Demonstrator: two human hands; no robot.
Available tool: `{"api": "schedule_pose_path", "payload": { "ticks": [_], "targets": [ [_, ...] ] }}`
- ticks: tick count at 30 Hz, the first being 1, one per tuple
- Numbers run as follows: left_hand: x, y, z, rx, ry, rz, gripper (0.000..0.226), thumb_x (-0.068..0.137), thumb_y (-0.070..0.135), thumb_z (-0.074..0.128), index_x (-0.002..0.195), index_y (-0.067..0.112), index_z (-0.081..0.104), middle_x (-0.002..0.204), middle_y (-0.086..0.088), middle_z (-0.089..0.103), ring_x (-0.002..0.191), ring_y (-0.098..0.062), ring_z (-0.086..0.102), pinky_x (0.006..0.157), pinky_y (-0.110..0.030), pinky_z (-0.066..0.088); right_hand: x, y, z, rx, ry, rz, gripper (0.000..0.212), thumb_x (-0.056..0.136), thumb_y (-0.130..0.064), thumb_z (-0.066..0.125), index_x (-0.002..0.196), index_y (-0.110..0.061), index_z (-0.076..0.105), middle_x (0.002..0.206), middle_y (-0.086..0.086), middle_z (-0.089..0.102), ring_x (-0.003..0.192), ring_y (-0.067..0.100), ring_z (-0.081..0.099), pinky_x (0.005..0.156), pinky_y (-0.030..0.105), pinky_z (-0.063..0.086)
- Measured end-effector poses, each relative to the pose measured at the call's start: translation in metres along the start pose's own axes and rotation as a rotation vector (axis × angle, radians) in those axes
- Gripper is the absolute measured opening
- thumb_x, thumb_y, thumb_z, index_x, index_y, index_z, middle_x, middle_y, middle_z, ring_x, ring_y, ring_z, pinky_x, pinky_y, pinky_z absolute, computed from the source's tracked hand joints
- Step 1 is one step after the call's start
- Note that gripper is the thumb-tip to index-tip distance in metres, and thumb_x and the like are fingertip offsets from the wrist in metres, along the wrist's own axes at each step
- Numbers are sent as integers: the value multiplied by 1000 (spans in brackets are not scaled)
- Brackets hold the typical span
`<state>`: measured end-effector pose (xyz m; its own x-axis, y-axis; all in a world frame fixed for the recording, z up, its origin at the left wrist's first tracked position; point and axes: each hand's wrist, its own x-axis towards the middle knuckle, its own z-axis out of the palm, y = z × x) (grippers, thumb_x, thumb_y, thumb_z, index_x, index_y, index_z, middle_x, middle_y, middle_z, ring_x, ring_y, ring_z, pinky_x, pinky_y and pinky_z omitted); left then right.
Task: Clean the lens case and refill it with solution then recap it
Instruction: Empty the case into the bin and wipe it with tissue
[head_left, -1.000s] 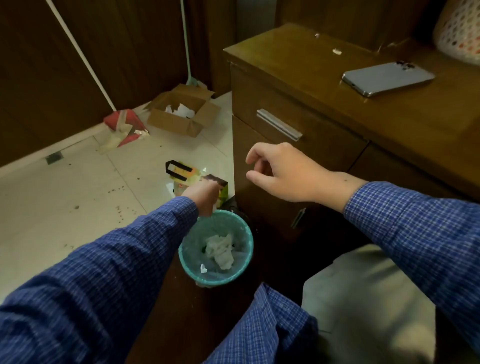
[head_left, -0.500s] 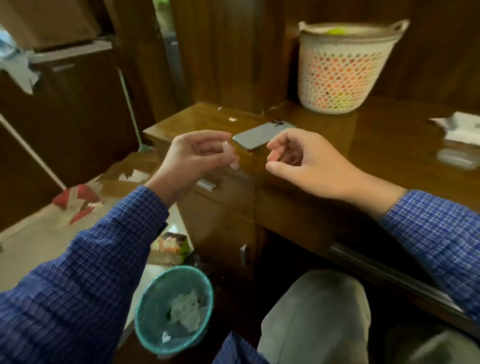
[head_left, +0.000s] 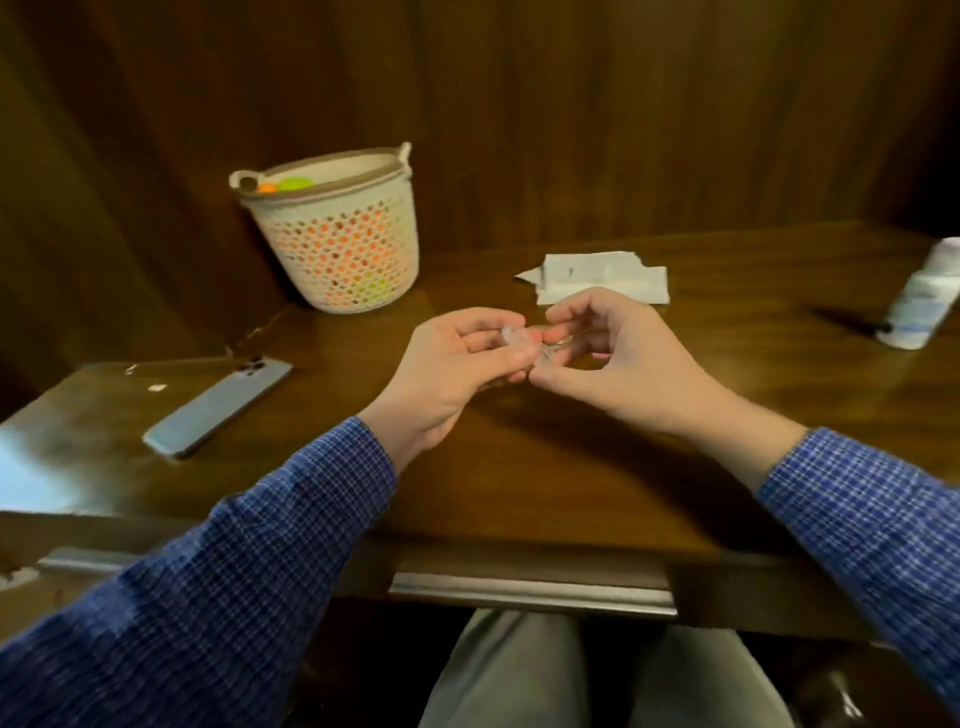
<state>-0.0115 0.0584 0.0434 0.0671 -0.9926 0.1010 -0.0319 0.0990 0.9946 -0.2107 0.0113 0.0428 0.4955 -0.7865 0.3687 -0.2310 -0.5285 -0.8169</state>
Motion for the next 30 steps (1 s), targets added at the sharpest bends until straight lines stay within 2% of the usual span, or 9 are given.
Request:
{"api": "schedule_pose_path", "payload": {
  "ticks": [3, 6, 8, 11, 14, 20, 23, 26, 30],
  "targets": [
    [20, -7, 21, 13, -29, -2, 35, 84, 1, 79, 116, 12, 71, 105, -9, 80, 92, -19, 76, 78, -26, 62, 2, 21, -20, 6, 43, 36, 47, 76, -39, 86, 115, -26, 63, 100, -11, 72, 87, 3, 71, 76, 17, 57],
    [38, -13, 33, 2, -44, -16, 39, 80, 7, 82, 117, 12, 71, 107, -7, 79, 100, -20, 76, 79, -28, 61, 10, 38, -30, -4, 61, 50, 40, 79, -34, 87, 111, -27, 64, 95, -11, 73, 86, 3, 71, 73, 14, 57],
    [49, -18, 36, 7, -51, -27, 45, 73, 14, 85, 116, 12, 71, 109, -7, 79, 103, -21, 76, 81, -29, 62, 17, 47, -36, 1, 65, 66, 40, 79, -31, 87, 111, -26, 64, 94, -9, 73, 85, 6, 72, 73, 17, 59],
    [62, -25, 34, 68, -61, -37, 38, 80, 8, 83, 115, 16, 72, 109, -4, 79, 107, -21, 75, 83, -30, 63, 26, 59, -43, -24, 18, 81, 40, 79, -26, 88, 110, -27, 63, 90, -10, 74, 82, 8, 73, 73, 21, 62],
    [68, -33, 25, 251, -110, 44, 41, 80, 6, 84, 116, 20, 70, 108, 2, 79, 103, -16, 76, 83, -27, 62, 29, 70, -49, -61, -68, 90, 43, 78, -19, 89, 109, -30, 62, 89, -9, 75, 79, 7, 74, 73, 22, 61],
    [69, -49, 20, 666, -233, 212, 60, 78, 21, 89, 133, 20, 64, 102, 17, 78, 91, -11, 74, 73, -23, 61, 26, 82, -46, -184, -237, 81, 42, 79, -20, 88, 110, -35, 63, 95, -18, 73, 85, 2, 72, 76, 20, 61],
    [69, -51, 19, 685, -249, 223, 61, 78, 24, 89, 134, 21, 64, 99, 17, 78, 88, -8, 72, 68, -15, 55, 25, 84, -45, -208, -260, 106, 43, 79, -19, 87, 109, -37, 63, 96, -16, 74, 87, 1, 71, 78, 19, 60],
    [69, -49, 17, 676, -268, 226, 64, 78, 25, 90, 136, 21, 62, 100, 15, 77, 87, -10, 72, 67, -15, 54, 25, 83, -44, -205, -257, 120, 43, 79, -18, 87, 110, -37, 63, 98, -21, 72, 88, 1, 71, 76, 17, 59],
    [65, -49, 16, 651, -263, 215, 60, 80, 22, 88, 134, 23, 62, 100, 15, 77, 88, -9, 71, 70, -16, 55, 22, 80, -41, -237, -236, 141, 46, 81, -19, 86, 115, -37, 60, 98, -17, 73, 90, 0, 69, 76, 17, 59]
  ]
}}
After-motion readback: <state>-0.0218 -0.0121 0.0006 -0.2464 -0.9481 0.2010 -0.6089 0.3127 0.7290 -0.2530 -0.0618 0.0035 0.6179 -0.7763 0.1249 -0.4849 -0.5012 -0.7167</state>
